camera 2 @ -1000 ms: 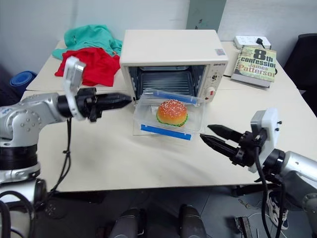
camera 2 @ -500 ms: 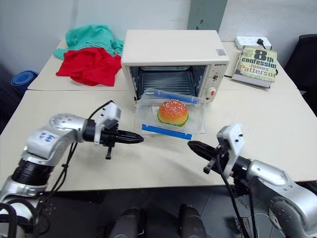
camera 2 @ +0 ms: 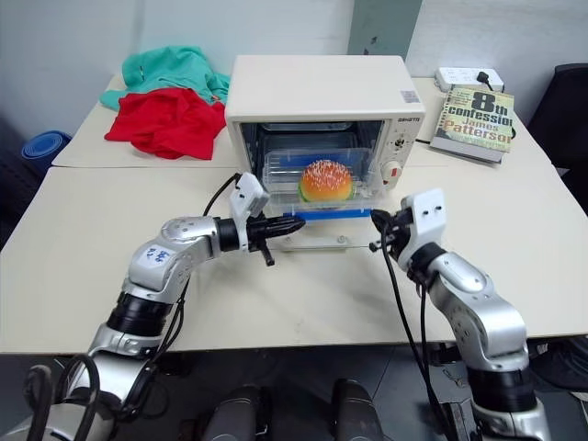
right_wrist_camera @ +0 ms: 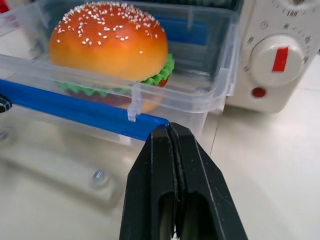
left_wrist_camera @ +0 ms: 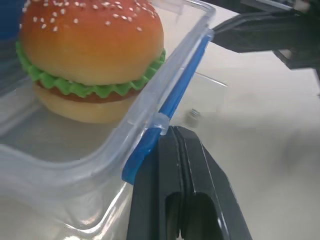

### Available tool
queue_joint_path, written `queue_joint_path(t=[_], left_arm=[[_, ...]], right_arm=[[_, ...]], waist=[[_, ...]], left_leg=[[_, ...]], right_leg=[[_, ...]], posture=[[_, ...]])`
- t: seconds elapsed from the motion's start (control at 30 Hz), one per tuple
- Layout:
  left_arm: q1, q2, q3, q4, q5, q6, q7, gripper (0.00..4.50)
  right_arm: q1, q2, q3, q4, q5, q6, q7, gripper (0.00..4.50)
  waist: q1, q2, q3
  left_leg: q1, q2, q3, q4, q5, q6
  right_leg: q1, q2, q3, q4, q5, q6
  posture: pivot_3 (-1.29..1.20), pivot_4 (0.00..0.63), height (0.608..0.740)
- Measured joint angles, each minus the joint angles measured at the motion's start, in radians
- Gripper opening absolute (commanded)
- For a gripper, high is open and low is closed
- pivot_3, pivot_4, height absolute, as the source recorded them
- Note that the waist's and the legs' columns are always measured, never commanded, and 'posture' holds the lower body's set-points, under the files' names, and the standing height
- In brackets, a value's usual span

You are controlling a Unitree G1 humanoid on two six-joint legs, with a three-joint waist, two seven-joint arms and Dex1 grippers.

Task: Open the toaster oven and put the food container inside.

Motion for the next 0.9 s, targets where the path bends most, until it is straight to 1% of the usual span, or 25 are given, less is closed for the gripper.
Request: queue_joint_path(t=[0.03, 0.27, 0.4, 0.53, 0.77, 0.9], left_arm=[[-0.028, -0.018, 0.011, 0.037, 0.013, -0.022, 0.03, 0.0], [-0.128, -0.07, 0.047, 0.185, 0.065, -0.109, 0.109, 0.0], [-0.166, -0.087, 0.056, 0.249, 0.081, -0.149, 0.125, 0.0], [-0.169, -0.094, 0.063, 0.262, 0.081, -0.159, 0.125, 0.0], [-0.165, -0.092, 0.073, 0.274, 0.085, -0.169, 0.129, 0.0], [-0.169, -0.099, 0.078, 0.291, 0.091, -0.181, 0.137, 0.0]], right_arm=[[-0.047, 0.023, 0.009, 0.059, -0.029, -0.029, 0.004, 0.03], [-0.223, 0.118, 0.029, 0.322, -0.125, -0.134, 0.028, 0.03], [-0.298, 0.142, 0.029, 0.434, -0.164, -0.183, 0.041, 0.03], [-0.301, 0.141, 0.025, 0.434, -0.17, -0.182, 0.065, 0.03], [-0.215, 0.134, 0.028, 0.324, -0.158, -0.129, 0.132, 0.03], [-0.225, 0.171, 0.038, 0.308, -0.159, -0.113, 0.146, 0.03]], waist=[[0.0, 0.0, 0.0], [-0.003, 0.0, 0.0], [-0.013, 0.0, 0.0], [-0.023, 0.0, 0.0], [-0.025, 0.0, 0.0], [-0.026, 0.0, 0.0]], left_leg=[[0.0, 0.0, 0.0, 0.0, 0.0, 0.0], [0.0, 0.0, 0.002, -0.001, 0.003, -0.005], [0.0, 0.0, 0.002, -0.002, 0.003, -0.005], [0.0, 0.0, 0.002, -0.003, 0.003, -0.005], [0.0, 0.0, 0.002, -0.003, 0.004, -0.006], [0.0, 0.0, 0.002, -0.003, 0.004, -0.006]], right_leg=[[0.0, 0.0, 0.0, 0.0, 0.0, 0.0], [-0.001, 0.0, 0.0, 0.003, 0.0, 0.0], [-0.001, 0.0, 0.0, 0.003, 0.0, 0.0], [-0.001, 0.0, 0.0, 0.003, 0.0, 0.0], [-0.001, 0.0, 0.0, 0.003, 0.0, 0.0], [-0.001, 0.0, 0.0, 0.004, 0.0, 0.0]], posture=[[0.0, 0.15, 0.74], [0.0, 0.15, 0.74], [0.0, 0.15, 0.74], [0.0, 0.15, 0.74], [0.0, 0.15, 0.74], [0.0, 0.15, 0.74]])
